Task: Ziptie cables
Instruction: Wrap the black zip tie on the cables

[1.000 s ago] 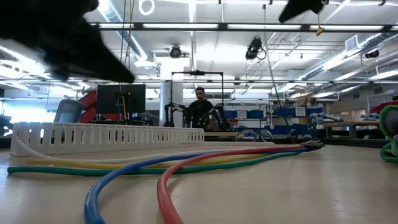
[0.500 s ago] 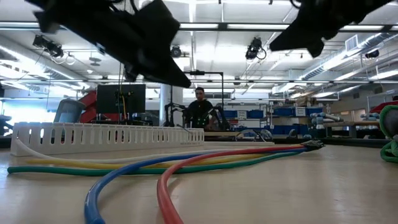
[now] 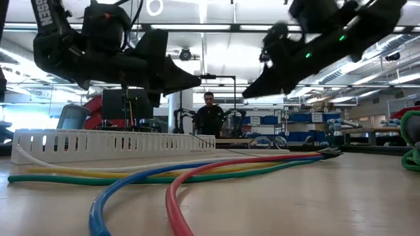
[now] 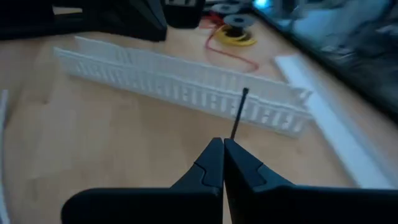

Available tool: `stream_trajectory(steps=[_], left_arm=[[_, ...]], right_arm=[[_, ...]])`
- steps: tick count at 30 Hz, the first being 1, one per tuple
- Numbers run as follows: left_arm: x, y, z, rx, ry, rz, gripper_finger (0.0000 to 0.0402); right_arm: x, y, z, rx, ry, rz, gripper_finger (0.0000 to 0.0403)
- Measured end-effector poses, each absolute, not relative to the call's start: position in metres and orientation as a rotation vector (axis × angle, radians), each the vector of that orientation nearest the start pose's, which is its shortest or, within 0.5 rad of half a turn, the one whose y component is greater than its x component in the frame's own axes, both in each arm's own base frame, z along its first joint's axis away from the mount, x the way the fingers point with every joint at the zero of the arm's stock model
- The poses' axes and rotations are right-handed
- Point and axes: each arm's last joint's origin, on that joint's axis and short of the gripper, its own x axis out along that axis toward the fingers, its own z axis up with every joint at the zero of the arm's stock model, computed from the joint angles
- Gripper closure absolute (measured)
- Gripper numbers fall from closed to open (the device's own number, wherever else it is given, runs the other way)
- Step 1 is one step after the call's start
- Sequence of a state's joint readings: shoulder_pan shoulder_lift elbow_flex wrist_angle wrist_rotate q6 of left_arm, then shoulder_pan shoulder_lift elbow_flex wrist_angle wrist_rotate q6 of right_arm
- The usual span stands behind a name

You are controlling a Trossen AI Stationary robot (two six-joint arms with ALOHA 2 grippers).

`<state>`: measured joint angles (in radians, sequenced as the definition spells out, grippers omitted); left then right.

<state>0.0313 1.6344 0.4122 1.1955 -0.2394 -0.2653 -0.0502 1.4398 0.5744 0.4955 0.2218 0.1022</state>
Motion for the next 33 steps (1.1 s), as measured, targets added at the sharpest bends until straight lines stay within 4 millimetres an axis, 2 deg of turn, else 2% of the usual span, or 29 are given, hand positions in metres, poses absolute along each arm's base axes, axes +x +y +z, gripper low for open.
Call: stream_trajectory(steps=[6, 12, 16, 19, 25, 33], left_arm=[[0.271, 0.016, 0.152, -0.266, 0.016, 0.256, 0.0387], [0.271, 0.013, 0.151, -0.303, 0.027, 0.180, 0.0387], [0.271, 0.013, 0.151, -0.315, 0.026, 0.181, 0.0387], [0.271, 0.013, 0.151, -0.315, 0.026, 0.182, 0.0387], [0.271, 0.013, 0.151, -0.315, 0.024, 0.198, 0.0387], [0.271, 0.015, 0.151, -0.311, 0.015, 0.253, 0.0387]], right_arm=[[0.301, -0.078, 0.167, 0.314, 0.409, -0.118, 0.0402], [0.331, -0.114, 0.159, 0.349, 0.444, -0.066, 0.0376], [0.340, -0.134, 0.154, 0.354, 0.498, -0.084, 0.0343], [0.343, -0.144, 0.148, 0.375, 0.512, -0.069, 0.0317], [0.353, -0.152, 0.135, 0.401, 0.526, -0.001, 0.0279], [0.369, -0.157, 0.121, 0.425, 0.554, 0.081, 0.0271]])
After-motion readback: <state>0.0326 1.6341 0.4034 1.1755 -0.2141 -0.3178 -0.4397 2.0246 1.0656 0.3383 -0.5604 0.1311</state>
